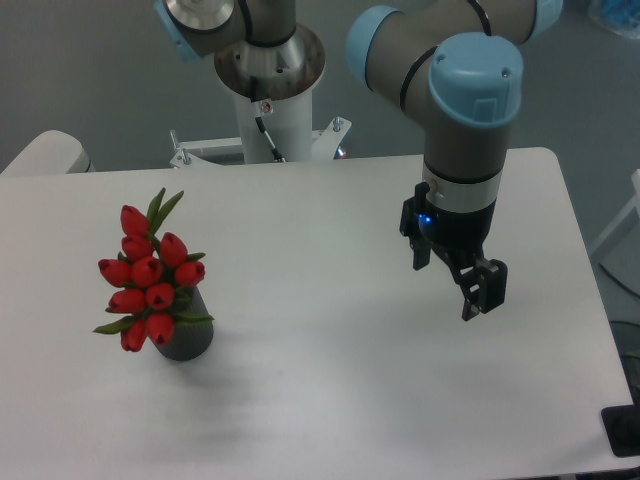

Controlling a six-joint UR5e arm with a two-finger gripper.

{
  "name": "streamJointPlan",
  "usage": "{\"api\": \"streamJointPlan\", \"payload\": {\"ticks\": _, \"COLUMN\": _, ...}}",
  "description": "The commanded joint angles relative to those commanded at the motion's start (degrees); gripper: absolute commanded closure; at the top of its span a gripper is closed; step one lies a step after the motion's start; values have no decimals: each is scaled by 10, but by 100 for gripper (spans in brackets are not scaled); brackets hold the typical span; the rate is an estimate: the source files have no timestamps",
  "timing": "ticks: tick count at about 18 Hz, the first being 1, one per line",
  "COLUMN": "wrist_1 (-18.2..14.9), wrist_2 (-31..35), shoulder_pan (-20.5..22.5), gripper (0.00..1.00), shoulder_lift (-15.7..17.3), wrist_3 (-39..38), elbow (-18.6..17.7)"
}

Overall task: Pick up the flowers from the vase
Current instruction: 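Move the open gripper toward the red tulips in the grey vase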

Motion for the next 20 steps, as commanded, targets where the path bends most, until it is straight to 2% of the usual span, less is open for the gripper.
{"api": "streamJointPlan", "payload": {"ticks": 9, "wrist_1": 25, "wrist_2": -7, "shoulder_pan": -4, "gripper": 0, "shoulder_lift": 11, "wrist_3": -6, "elbow": -35}}
{"api": "streamJointPlan", "payload": {"ticks": 13, "wrist_1": 25, "wrist_2": -75, "shoulder_pan": 4, "gripper": 0, "shoulder_lift": 30, "wrist_3": -8, "elbow": -65}}
{"api": "streamJointPlan", "payload": {"ticks": 16, "wrist_1": 25, "wrist_2": -136, "shoulder_pan": 10, "gripper": 0, "shoulder_lift": 41, "wrist_3": -78, "elbow": -87}}
{"api": "streamJointPlan", "payload": {"ticks": 18, "wrist_1": 27, "wrist_2": -164, "shoulder_pan": 7, "gripper": 0, "shoulder_lift": 61, "wrist_3": -116, "elbow": -109}}
{"api": "streamJointPlan", "payload": {"ticks": 20, "wrist_1": 48, "wrist_2": -188, "shoulder_pan": 2, "gripper": 0, "shoulder_lift": 71, "wrist_3": -128, "elbow": -133}}
